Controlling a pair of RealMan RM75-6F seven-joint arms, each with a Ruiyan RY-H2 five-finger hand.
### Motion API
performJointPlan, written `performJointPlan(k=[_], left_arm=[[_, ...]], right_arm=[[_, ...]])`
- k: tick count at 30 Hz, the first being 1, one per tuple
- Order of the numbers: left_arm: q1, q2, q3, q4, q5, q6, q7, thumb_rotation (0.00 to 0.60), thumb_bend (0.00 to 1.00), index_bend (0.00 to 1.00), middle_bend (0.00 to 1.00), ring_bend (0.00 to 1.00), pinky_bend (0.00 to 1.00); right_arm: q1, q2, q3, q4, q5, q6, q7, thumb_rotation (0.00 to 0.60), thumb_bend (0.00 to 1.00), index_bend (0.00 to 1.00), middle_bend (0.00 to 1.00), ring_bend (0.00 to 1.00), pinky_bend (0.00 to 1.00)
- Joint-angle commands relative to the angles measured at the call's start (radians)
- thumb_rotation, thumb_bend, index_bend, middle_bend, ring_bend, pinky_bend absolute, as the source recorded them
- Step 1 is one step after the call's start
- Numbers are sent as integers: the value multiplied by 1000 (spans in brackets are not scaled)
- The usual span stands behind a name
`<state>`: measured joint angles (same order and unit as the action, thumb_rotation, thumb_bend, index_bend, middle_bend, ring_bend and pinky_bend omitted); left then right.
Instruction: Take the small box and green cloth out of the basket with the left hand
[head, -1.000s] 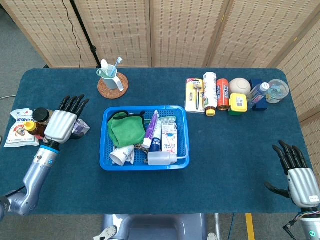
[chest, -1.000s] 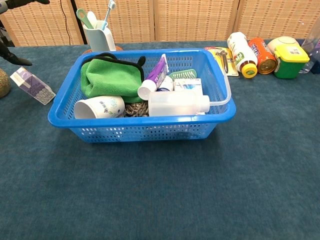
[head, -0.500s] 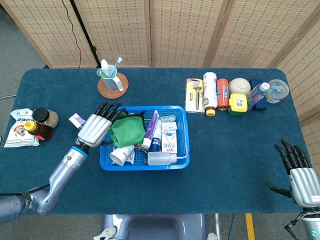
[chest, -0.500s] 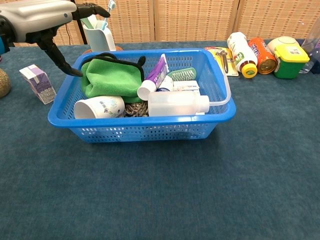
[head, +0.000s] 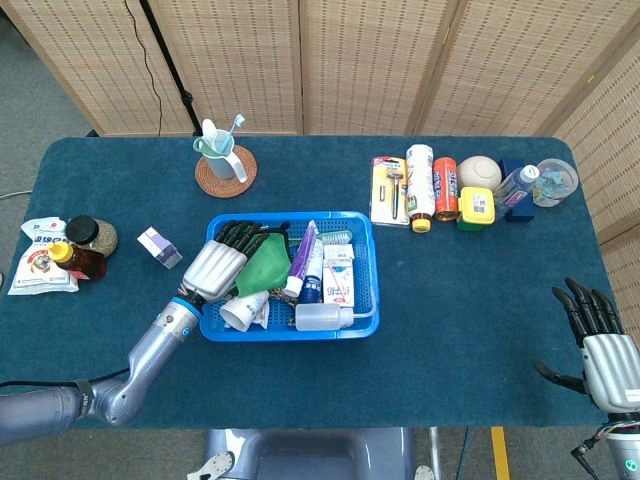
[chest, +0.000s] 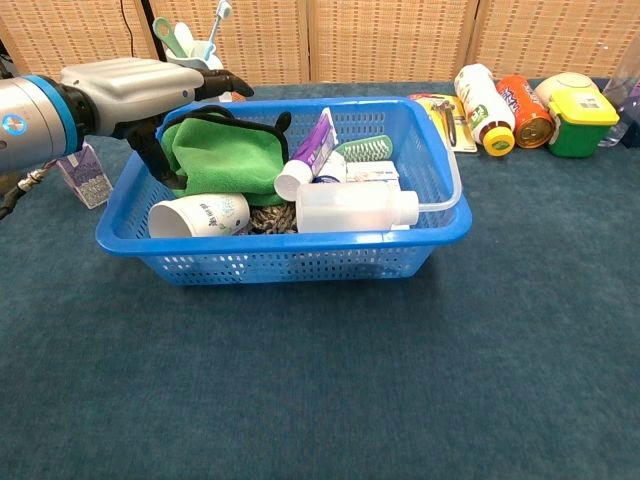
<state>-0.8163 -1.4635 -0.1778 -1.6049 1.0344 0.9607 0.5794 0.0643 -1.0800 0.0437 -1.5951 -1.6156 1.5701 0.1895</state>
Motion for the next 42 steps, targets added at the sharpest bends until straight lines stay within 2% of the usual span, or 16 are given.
performJointPlan(k=[1,3,5,8,14,16,21,24,32,42], left_arm=[[-10,-13,4,14,-17,2,16,600,37,0,0,0,39],[-15,-17,7,18,-26,2,24,600,65,18,0,6,152],[-20,-21,13,20,-32,3,39,600,80,86,33,54,239],[-28,-28,25,22,-40,8,71,600,145,248,169,207,368],[-41,-53,37,33,-51,25,112,600,397,339,252,302,465],[-42,-62,41,41,-38,33,110,600,487,406,309,343,495],[-35,-79,48,67,7,72,103,600,640,610,478,469,565],[-29,-80,50,73,25,85,92,600,730,688,540,518,594],[1,-32,25,49,123,168,9,600,751,714,560,540,601],[74,159,-28,-112,197,287,-69,600,755,718,563,544,603]], right_arm=[[-1,1,1,-1,1,1,1,600,0,0,0,0,0],[-1,1,1,-1,0,2,2,600,0,0,0,0,0],[-1,1,0,-1,-1,2,2,600,0,0,0,0,0],[-1,1,-1,-2,-4,3,1,600,0,0,0,0,0],[-3,3,-2,-4,-8,8,3,600,0,0,0,0,0],[-3,3,-2,-4,-9,8,4,600,0,0,0,0,0],[-3,5,-3,-4,-10,10,8,600,0,0,0,0,0],[-3,5,-3,-4,-12,10,7,600,0,0,0,0,0],[-3,5,-5,-6,-15,9,9,600,0,0,0,0,0],[-5,6,-10,-11,-28,17,7,600,0,0,0,0,0]])
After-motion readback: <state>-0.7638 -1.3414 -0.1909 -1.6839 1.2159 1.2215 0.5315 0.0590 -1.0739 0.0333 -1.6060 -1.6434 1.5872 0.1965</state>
